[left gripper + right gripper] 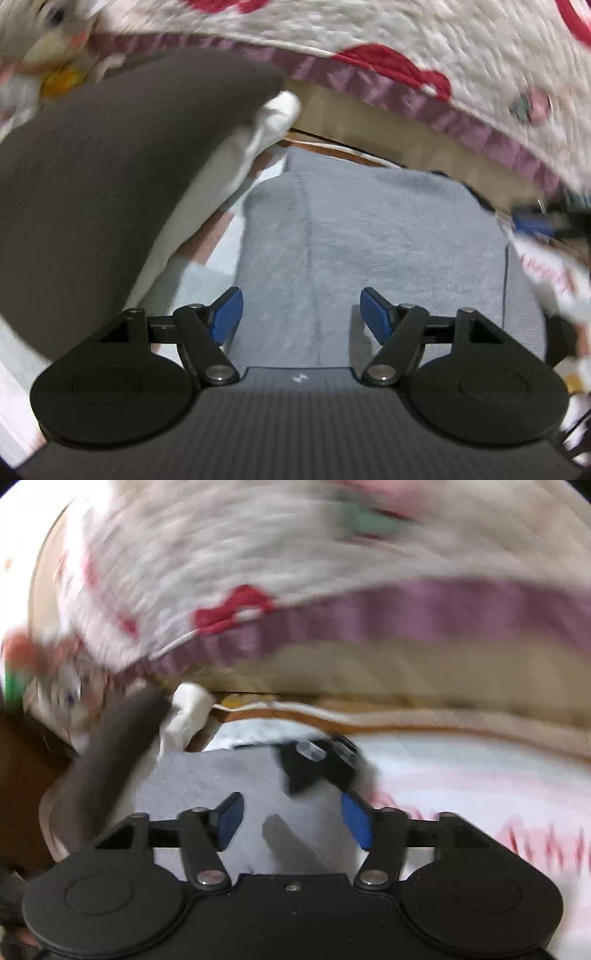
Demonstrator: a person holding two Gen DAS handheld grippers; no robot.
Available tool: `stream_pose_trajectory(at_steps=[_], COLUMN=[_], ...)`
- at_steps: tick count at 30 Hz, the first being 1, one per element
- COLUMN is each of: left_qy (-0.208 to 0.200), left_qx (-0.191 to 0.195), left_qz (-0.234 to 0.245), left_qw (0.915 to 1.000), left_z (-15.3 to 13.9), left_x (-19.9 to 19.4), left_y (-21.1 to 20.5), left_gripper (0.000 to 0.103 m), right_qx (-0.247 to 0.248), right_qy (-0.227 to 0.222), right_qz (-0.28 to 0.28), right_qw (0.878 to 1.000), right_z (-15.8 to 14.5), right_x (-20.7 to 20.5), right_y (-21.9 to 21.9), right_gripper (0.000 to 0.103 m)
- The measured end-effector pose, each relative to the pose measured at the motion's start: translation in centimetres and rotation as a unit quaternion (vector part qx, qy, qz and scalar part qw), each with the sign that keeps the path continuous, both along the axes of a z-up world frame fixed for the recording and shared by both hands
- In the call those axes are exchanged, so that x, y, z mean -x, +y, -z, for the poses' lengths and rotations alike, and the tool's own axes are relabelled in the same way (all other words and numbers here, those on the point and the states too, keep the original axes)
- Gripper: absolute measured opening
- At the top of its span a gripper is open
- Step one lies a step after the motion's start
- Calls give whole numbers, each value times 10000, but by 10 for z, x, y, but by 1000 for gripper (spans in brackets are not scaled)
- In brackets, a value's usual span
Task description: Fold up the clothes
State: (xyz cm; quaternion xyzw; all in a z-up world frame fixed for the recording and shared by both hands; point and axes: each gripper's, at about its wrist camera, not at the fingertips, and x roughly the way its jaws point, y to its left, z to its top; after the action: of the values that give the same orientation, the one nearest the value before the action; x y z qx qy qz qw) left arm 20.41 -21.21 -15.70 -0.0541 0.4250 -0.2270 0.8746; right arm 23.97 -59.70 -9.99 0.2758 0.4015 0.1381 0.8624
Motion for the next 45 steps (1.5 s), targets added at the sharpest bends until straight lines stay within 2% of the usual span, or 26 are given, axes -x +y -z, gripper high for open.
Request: stream_pose_trajectory(at_steps=[2,3,4,7,12,14,15,16,17,18,20,21,23,24,26,28,30,34,36,37,38,40,41,42,44,45], left_qy=[635,812,843,979,1225,1327,1326,1316,1292,1266,1213,1184,727,422,145,401,1000,1346,1274,1213,1150,1045,963,876,665,535], left_qx=[258,105,-70,402,994,1162,1072,952,891,841,592,367,-550,-1034,-1516,-1239,-413,431,490,505,520,481,411,331,197,148], left_qz=[152,168,144,-3,-414,-556,-563,-557,-562,-569,-611,-652,-422,-228,6,-203,-743,-851,-653,-602,-562,-520,-462,-396,-212,-85], left_qw=[9975,9965,9963,9944,9866,9827,9837,9852,9860,9867,9890,9901,9949,9935,9883,9913,9914,9863,9885,9895,9904,9920,9934,9948,9974,9984], left_z=[13,20,25,35,45,48,45,43,40,37,30,25,9,2,-1,4,13,26,30,29,27,22,18,14,3,-4], left_x=[-9,-9,-8,-4,-5,-4,-4,-3,-1,0,3,5,16,22,27,17,2,-14,-17,-16,-14,-10,-8,-6,0,4], left_y=[7,6,4,9,17,18,15,11,9,6,0,-4,-27,-41,-59,-54,-30,-5,-2,-1,0,-1,-4,-7,-15,-21], left_gripper=[73,74,75,79,82,77,72,61,53,51,46,46,46,46,50,58,61,71,72,65,52,41,37,36,33,32], right_qx=[-434,-606,-816,-1395,-1736,-1773,-1740,-1489,-1480,-1480,-1867,-1915,-1664,-1567,-1527,-1449,-1523,-1643,-1519,-1494,-1544,-1580,-1598,-1357,-964,-953], right_qy=[261,328,460,681,837,842,813,893,837,775,790,849,819,815,783,723,662,543,419,369,352,327,315,108,-304,-375], right_qz=[290,371,392,484,247,128,56,68,159,253,329,262,219,188,116,81,139,252,188,168,191,213,223,62,-214,-221], right_qw=[9983,9969,9948,9867,9809,9805,9814,9848,9853,9856,9787,9775,9824,9841,9851,9868,9860,9846,9873,9879,9872,9867,9864,9907,9946,9945], right_z=[13,19,26,38,41,47,51,57,59,61,66,67,63,61,59,60,64,69,68,68,69,66,64,55,37,30], right_x=[20,31,40,78,100,104,103,100,100,101,100,99,101,103,103,103,101,97,95,93,91,89,87,88,89,91], right_y=[-25,-33,-38,-40,-13,-1,7,15,17,19,21,24,32,37,42,44,43,45,50,53,55,56,57,59,64,65], right_gripper=[67,67,67,67,67,67,67,67,69,69,69,69,69,69,69,69,69,69,70,71,71,71,64,48,36,35])
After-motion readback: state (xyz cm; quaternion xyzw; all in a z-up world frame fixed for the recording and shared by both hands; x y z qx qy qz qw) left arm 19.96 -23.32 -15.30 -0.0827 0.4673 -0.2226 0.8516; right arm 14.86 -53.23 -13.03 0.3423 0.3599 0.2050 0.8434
